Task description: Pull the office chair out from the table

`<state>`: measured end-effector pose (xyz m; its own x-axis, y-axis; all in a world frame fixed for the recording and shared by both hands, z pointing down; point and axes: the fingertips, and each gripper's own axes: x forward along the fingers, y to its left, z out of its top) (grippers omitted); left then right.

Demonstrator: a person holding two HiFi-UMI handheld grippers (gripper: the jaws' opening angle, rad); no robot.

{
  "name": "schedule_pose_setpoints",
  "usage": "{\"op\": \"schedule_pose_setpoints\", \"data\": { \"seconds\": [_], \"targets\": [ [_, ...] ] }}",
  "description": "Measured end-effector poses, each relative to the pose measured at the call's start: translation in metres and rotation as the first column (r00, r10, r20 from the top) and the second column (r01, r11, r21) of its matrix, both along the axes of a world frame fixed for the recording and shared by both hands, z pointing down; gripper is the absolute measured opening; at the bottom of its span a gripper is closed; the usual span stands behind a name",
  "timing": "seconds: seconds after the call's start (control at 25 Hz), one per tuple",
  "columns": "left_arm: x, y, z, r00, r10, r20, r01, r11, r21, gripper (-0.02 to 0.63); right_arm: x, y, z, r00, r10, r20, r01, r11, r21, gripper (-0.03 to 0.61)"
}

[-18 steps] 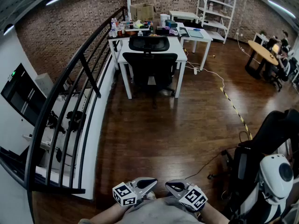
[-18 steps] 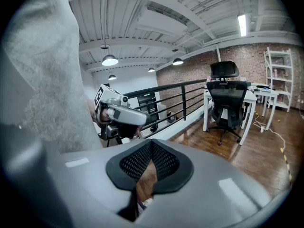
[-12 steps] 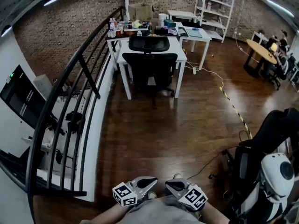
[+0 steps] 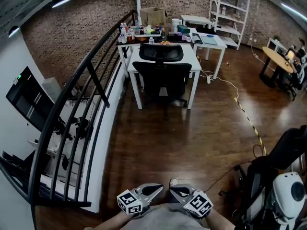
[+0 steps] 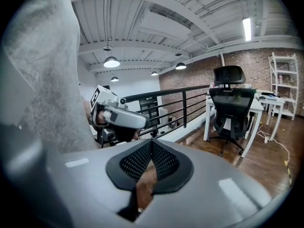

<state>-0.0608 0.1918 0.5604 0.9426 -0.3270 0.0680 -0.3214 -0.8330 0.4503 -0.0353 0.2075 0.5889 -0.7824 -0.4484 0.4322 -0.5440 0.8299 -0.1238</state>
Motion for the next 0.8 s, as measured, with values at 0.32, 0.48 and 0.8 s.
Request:
{"op": "schedule_pose_setpoints", "data": {
  "seconds": [0.32,0.48,0.8],
  "targets": [
    [0.028,-0.099,-0.022,0.998,-0.052,0.017,0.052,0.998,0.038,0.0,0.022,-0.1,-0.023,0.999,-0.044,0.031,0.042,0.998,0.04,0.008],
    [0.045,-0.144,-0.026,0.996,-0.088,0.03,0.087,0.995,0.046,0.0,0.042,-0.144,-0.023,0.998,-0.057,0.031,0.055,0.997,0.046,0.008],
    [0.075,-0.206,-0.02,0.99,-0.136,0.043,0.135,0.99,0.028,0.0,0.08,-0.217,-0.019,0.998,-0.026,0.05,0.026,1.0,0.0,0.007]
  ]
}}
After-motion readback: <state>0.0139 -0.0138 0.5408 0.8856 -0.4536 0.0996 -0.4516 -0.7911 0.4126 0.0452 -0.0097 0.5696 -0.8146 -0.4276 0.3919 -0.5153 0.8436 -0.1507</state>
